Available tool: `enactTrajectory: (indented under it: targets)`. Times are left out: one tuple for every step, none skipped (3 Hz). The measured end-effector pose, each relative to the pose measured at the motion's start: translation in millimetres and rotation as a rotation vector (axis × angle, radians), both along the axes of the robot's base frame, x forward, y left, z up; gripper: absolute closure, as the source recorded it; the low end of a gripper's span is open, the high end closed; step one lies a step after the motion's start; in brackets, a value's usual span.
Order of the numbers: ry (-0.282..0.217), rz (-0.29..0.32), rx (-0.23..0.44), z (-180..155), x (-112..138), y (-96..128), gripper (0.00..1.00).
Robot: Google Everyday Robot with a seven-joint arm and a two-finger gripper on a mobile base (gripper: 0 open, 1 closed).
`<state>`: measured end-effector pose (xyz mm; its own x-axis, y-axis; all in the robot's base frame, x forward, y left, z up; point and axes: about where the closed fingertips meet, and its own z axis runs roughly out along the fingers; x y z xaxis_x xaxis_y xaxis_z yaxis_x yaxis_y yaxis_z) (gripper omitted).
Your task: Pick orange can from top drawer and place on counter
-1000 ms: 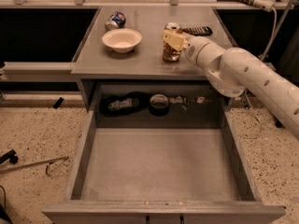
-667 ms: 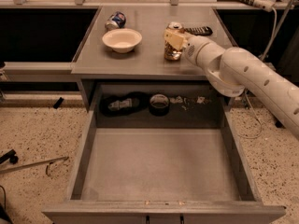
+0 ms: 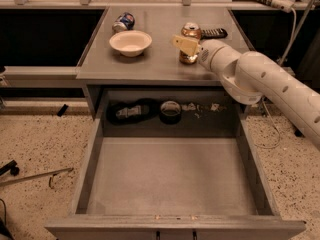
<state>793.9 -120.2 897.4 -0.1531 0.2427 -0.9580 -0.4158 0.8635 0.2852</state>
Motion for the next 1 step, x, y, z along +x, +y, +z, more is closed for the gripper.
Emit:
enactTrajectory:
  targets:
    - [0.000, 0.000, 0.000, 0.0, 0.0, 0.0, 0.00]
